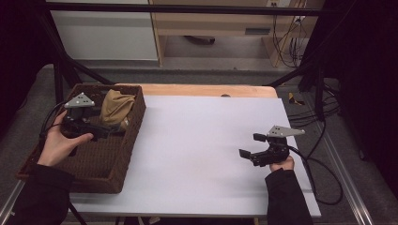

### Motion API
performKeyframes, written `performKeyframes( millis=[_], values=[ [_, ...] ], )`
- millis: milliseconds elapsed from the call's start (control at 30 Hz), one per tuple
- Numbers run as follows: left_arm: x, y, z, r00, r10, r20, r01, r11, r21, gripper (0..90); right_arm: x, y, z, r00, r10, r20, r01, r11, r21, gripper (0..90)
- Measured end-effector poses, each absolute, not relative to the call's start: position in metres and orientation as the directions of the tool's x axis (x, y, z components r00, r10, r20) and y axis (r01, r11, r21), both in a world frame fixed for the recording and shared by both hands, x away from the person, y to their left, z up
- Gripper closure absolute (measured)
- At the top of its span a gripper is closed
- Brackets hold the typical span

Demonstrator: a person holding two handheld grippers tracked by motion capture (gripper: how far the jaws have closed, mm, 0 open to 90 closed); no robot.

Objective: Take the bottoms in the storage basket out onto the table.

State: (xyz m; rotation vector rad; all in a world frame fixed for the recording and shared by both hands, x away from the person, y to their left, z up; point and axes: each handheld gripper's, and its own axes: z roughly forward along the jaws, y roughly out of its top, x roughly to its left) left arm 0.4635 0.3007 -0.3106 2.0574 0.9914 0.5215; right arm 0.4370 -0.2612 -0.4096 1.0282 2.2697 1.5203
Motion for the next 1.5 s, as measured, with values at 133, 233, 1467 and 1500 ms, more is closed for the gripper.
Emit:
performKeyframes(
  millis=[133, 233, 1467, 1500],
  values=[
    [0.470, 0.298, -0.310, 0.607, 0.794, 0.031, 0.475, -0.393, 0.787, 4.0, 0.437, -0.261, -0.410, -0.731, 0.655, 0.192, 0.426, 0.218, 0.878, 3.9],
    [0.475, 0.296, -0.310, 0.605, 0.796, 0.031, 0.478, -0.394, 0.785, 4.0, 0.437, -0.261, -0.409, -0.730, 0.656, 0.192, 0.427, 0.218, 0.878, 3.9],
    [0.526, 0.304, -0.342, 0.495, 0.867, 0.052, 0.579, -0.375, 0.724, 4.1, 0.437, -0.261, -0.410, -0.729, 0.658, 0.188, 0.428, 0.224, 0.876, 3.9],
    [0.527, 0.304, -0.343, 0.492, 0.869, 0.049, 0.584, -0.371, 0.722, 4.1, 0.437, -0.261, -0.410, -0.729, 0.658, 0.189, 0.429, 0.224, 0.875, 3.9]
  ],
)
